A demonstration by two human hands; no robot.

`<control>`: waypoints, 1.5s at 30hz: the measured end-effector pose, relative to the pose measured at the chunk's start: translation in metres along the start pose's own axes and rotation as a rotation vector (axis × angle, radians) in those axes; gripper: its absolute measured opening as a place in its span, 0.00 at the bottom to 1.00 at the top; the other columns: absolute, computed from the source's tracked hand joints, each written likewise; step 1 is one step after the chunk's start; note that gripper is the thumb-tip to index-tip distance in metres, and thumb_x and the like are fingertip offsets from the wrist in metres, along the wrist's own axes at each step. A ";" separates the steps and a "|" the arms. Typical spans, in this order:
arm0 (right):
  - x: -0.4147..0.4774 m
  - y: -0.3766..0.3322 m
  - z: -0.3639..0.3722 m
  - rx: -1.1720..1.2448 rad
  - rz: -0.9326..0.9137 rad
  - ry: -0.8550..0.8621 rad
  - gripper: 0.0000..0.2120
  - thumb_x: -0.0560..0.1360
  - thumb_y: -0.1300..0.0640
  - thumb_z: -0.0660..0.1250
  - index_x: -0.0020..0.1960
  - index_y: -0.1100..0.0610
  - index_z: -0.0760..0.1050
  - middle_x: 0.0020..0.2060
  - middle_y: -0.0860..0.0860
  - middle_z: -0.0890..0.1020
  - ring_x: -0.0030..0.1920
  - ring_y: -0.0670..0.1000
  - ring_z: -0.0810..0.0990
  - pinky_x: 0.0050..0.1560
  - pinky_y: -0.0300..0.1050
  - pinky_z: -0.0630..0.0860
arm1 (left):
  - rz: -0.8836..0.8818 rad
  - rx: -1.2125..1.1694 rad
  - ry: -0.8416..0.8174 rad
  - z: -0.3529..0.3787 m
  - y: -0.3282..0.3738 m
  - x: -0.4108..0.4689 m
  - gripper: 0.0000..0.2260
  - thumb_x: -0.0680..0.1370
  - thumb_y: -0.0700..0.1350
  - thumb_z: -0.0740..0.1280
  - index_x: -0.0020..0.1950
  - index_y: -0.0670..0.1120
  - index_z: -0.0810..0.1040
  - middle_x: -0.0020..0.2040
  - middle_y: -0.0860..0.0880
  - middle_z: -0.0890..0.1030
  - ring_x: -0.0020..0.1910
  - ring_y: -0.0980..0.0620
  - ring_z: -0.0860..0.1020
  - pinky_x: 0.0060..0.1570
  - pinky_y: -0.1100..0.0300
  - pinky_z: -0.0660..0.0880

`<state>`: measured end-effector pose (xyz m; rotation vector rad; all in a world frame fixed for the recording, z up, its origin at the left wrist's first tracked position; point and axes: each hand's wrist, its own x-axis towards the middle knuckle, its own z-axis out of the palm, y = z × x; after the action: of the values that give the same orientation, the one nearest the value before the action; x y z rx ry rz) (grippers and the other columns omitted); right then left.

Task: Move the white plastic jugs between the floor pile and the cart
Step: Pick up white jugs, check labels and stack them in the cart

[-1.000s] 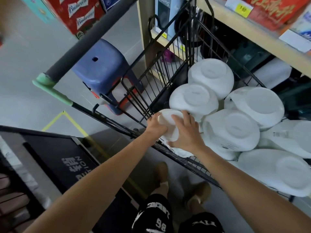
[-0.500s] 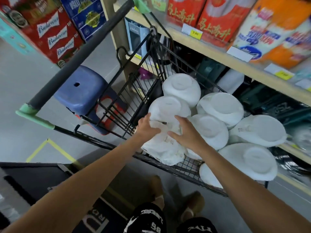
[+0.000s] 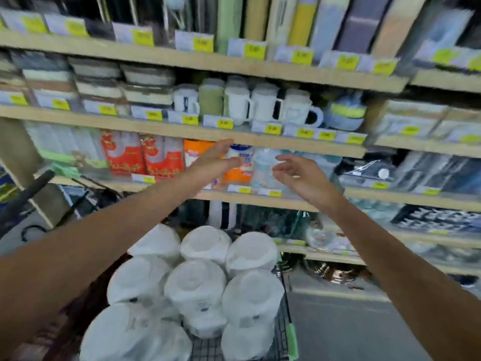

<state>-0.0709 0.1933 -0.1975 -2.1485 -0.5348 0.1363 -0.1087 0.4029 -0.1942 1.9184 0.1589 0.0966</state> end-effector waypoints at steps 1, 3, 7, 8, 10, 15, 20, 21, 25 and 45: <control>-0.005 -0.003 -0.024 0.023 -0.018 0.037 0.14 0.78 0.57 0.67 0.63 0.54 0.74 0.50 0.52 0.82 0.47 0.43 0.79 0.47 0.30 0.74 | 0.029 -0.035 0.002 0.012 0.024 0.001 0.23 0.79 0.48 0.66 0.73 0.52 0.65 0.72 0.52 0.67 0.64 0.55 0.69 0.57 0.59 0.67; -0.021 -0.008 -0.084 0.052 -0.045 0.111 0.12 0.78 0.57 0.67 0.61 0.54 0.74 0.53 0.54 0.83 0.50 0.47 0.80 0.49 0.38 0.74 | 0.105 -0.056 -0.017 0.047 0.076 0.003 0.20 0.79 0.49 0.65 0.70 0.53 0.68 0.69 0.53 0.70 0.60 0.55 0.71 0.56 0.57 0.69; -0.060 -0.017 -0.195 0.141 -0.066 0.238 0.11 0.79 0.58 0.64 0.61 0.55 0.73 0.50 0.52 0.83 0.49 0.49 0.81 0.49 0.41 0.74 | 0.243 -0.122 -0.068 0.113 0.165 0.000 0.16 0.79 0.49 0.66 0.66 0.54 0.71 0.66 0.52 0.75 0.63 0.53 0.73 0.58 0.54 0.69; -0.071 -0.017 -0.221 0.140 -0.077 0.271 0.11 0.79 0.59 0.64 0.61 0.55 0.74 0.50 0.53 0.84 0.48 0.50 0.81 0.48 0.40 0.75 | 0.274 -0.138 -0.081 0.131 0.187 -0.002 0.16 0.79 0.49 0.65 0.66 0.53 0.71 0.65 0.52 0.75 0.63 0.52 0.73 0.59 0.53 0.69; -0.092 -0.017 -0.268 0.141 -0.103 0.327 0.08 0.78 0.59 0.65 0.57 0.53 0.76 0.52 0.57 0.84 0.50 0.53 0.83 0.51 0.45 0.75 | 0.332 -0.143 -0.111 0.166 0.228 -0.006 0.15 0.79 0.50 0.65 0.66 0.54 0.71 0.63 0.52 0.76 0.62 0.52 0.74 0.60 0.52 0.69; -0.139 0.002 -0.365 0.212 -0.152 0.435 0.04 0.79 0.56 0.65 0.52 0.50 0.76 0.45 0.49 0.85 0.45 0.49 0.83 0.51 0.46 0.76 | 0.391 -0.246 -0.181 0.251 0.304 -0.015 0.14 0.80 0.50 0.64 0.65 0.52 0.72 0.56 0.55 0.76 0.58 0.53 0.75 0.60 0.52 0.68; -0.168 0.035 -0.435 0.236 -0.167 0.499 0.05 0.80 0.56 0.63 0.53 0.51 0.76 0.47 0.51 0.85 0.46 0.50 0.83 0.51 0.46 0.76 | 0.420 -0.384 -0.271 0.332 0.345 -0.016 0.11 0.80 0.49 0.63 0.62 0.52 0.72 0.59 0.52 0.74 0.62 0.50 0.74 0.60 0.50 0.67; -0.173 0.042 -0.446 0.241 -0.163 0.515 0.05 0.80 0.56 0.62 0.54 0.51 0.76 0.47 0.51 0.85 0.46 0.50 0.83 0.51 0.46 0.77 | 0.417 -0.396 -0.292 0.348 0.351 -0.015 0.12 0.80 0.49 0.63 0.63 0.51 0.72 0.60 0.52 0.73 0.62 0.49 0.73 0.61 0.49 0.67; -0.186 0.074 -0.490 0.231 -0.144 0.582 0.07 0.80 0.55 0.62 0.57 0.52 0.76 0.49 0.52 0.85 0.49 0.51 0.84 0.51 0.46 0.78 | 0.420 -0.390 -0.382 0.411 0.375 -0.001 0.12 0.80 0.50 0.63 0.63 0.51 0.72 0.65 0.50 0.73 0.63 0.49 0.73 0.62 0.48 0.68; -0.165 0.351 -0.764 0.149 0.152 0.904 0.06 0.81 0.55 0.61 0.55 0.55 0.76 0.44 0.51 0.85 0.45 0.50 0.84 0.50 0.48 0.77 | 0.389 -0.409 -0.812 0.815 0.464 0.179 0.05 0.80 0.49 0.61 0.55 0.52 0.72 0.60 0.51 0.74 0.60 0.49 0.73 0.57 0.52 0.66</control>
<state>0.1146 -0.6272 -0.0367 -1.8529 0.1621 -0.6642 0.2152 -0.4828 -0.0423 1.4277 -0.7261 -0.3649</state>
